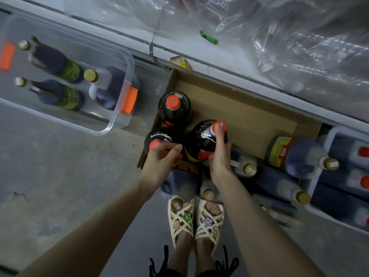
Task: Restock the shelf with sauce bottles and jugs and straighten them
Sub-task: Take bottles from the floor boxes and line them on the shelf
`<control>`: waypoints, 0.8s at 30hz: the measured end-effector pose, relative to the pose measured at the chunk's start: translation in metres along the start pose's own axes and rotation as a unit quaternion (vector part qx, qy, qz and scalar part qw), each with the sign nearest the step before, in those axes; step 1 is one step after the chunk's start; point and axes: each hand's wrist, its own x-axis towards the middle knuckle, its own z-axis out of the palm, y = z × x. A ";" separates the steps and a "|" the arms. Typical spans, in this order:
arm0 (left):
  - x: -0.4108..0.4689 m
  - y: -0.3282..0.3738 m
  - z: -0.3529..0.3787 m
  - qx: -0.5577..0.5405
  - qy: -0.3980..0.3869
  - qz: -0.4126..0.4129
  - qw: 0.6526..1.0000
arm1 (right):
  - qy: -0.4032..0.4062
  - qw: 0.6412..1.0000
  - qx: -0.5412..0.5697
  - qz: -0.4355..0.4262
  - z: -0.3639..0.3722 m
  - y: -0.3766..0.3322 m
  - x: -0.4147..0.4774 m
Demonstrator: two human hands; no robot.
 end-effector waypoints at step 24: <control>-0.261 0.317 -0.009 0.016 -0.164 0.190 0.968 | -0.145 0.926 -0.201 -0.285 -0.043 -0.321 -0.377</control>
